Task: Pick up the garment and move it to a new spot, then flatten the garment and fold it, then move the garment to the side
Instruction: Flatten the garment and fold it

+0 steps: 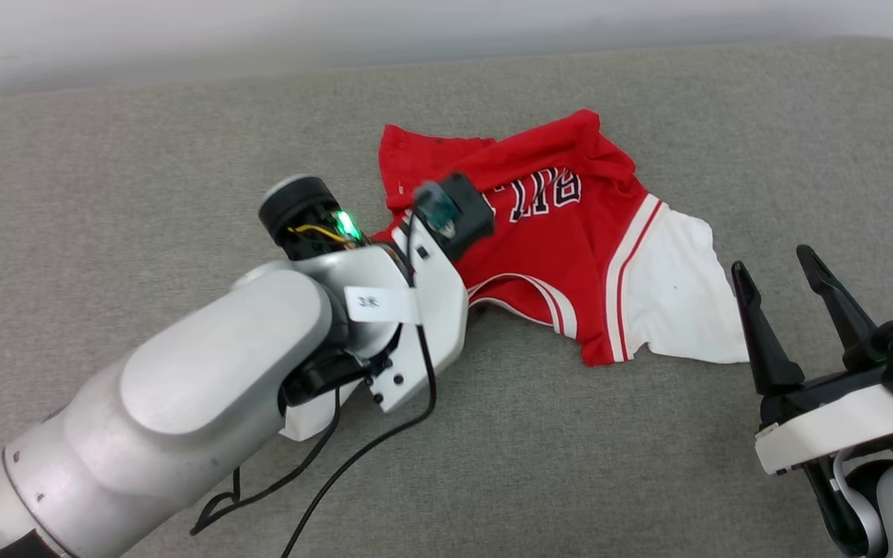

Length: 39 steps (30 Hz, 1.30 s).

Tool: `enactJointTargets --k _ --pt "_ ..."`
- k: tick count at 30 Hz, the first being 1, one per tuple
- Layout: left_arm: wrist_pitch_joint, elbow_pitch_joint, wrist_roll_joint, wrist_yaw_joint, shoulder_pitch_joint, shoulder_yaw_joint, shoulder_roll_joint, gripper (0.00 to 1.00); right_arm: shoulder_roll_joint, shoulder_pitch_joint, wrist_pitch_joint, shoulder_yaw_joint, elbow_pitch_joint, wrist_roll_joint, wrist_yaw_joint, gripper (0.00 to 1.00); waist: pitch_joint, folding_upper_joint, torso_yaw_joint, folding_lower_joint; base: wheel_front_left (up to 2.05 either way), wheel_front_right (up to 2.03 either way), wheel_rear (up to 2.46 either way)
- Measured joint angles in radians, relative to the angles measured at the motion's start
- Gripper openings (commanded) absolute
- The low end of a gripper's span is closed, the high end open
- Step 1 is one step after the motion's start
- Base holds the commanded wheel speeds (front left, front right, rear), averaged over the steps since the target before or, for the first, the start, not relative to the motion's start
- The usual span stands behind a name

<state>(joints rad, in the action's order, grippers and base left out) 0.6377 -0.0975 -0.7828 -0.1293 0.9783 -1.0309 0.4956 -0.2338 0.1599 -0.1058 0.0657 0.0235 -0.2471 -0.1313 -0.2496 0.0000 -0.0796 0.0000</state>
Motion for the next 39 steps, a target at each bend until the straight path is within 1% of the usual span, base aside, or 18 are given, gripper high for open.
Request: enactJointTargets --k 3,5,9,13,16,18,21,25,26,27,28,33,37,39 --pt "0.058 -0.016 -0.026 0.0 0.048 -0.101 0.012 1.0 0.0 0.013 -0.008 0.01 -0.008 -0.007 0.0 1.0 -0.016 0.0 -0.015 0.0 0.0 0.0 0.0" --pt "0.074 -0.035 -0.047 0.0 0.074 -0.156 0.019 1.0 -0.001 0.027 -0.017 0.016 -0.018 -0.009 0.0 1.0 -0.027 0.0 -0.024 0.0 0.0 0.0 0.0" --pt "0.08 -0.078 -0.065 0.0 0.105 -0.218 0.016 1.0 -0.001 0.049 -0.031 0.028 -0.033 -0.015 0.0 1.0 -0.053 0.0 -0.041 0.0 0.0 0.0 0.0" --pt "0.084 -0.13 -0.044 0.0 0.127 -0.242 0.023 1.0 -0.002 0.078 -0.045 0.041 -0.051 -0.017 0.0 1.0 -0.086 0.0 -0.056 0.0 0.0 0.0 0.0" --pt "0.108 -0.149 -0.029 0.0 0.126 -0.247 0.03 1.0 -0.003 0.093 -0.059 0.042 -0.061 -0.017 0.0 1.0 -0.11 0.0 -0.064 0.0 0.0 0.0 0.0" --pt "0.142 -0.14 -0.004 0.0 0.101 -0.247 0.032 1.0 -0.003 0.102 -0.066 0.044 -0.072 -0.017 0.0 1.0 -0.126 0.0 -0.067 0.0 0.0 0.0 0.0" --pt "0.16 -0.123 0.023 0.0 0.081 -0.237 0.039 1.0 -0.003 0.113 -0.075 0.047 -0.085 -0.017 0.0 1.0 -0.142 0.0 -0.07 0.0 0.0 0.0 0.0" --pt "0.141 -0.102 0.023 0.002 0.067 -0.231 0.049 1.0 -0.005 0.122 -0.085 0.049 -0.098 -0.016 0.0 1.0 -0.147 0.0 -0.067 0.0 0.0 0.0 0.0" --pt "0.132 -0.097 0.022 0.002 0.065 -0.231 0.049 0.49 -0.007 0.125 -0.087 0.047 -0.1 -0.016 0.0 1.0 -0.146 0.0 -0.064 0.0 0.0 0.0 0.0" --pt "0.114 -0.095 0.023 0.002 0.062 -0.233 0.052 0.04 -0.009 0.128 -0.088 0.046 -0.102 -0.016 0.0 1.0 -0.145 0.0 -0.061 0.0 0.0 0.0 0.0" --pt "0.107 -0.094 0.028 0.002 0.06 -0.235 0.053 0.0 -0.011 0.128 -0.089 0.044 -0.104 -0.016 0.0 1.0 -0.143 0.0 -0.059 0.0 0.0 0.0 0.0" --pt "0.04 -0.115 0.039 0.0 0.055 -0.244 0.054 0.0 -0.011 0.128 -0.092 0.05 -0.115 -0.01 0.0 1.0 -0.128 0.0 -0.045 0.0 0.0 0.0 0.0" --pt "-0.039 -0.124 0.016 0.0 0.064 -0.25 0.056 0.0 -0.014 0.127 -0.092 0.048 -0.122 -0.009 0.0 1.0 -0.112 -0.0001 -0.031 0.0 0.0 0.0 0.0" --pt "-0.077 -0.107 0.007 0.0 0.081 -0.251 0.069 0.0 -0.016 0.125 -0.092 0.046 -0.125 -0.009 0.0 1.0 -0.099 0.0 -0.024 0.0 0.0 0.0 0.0"
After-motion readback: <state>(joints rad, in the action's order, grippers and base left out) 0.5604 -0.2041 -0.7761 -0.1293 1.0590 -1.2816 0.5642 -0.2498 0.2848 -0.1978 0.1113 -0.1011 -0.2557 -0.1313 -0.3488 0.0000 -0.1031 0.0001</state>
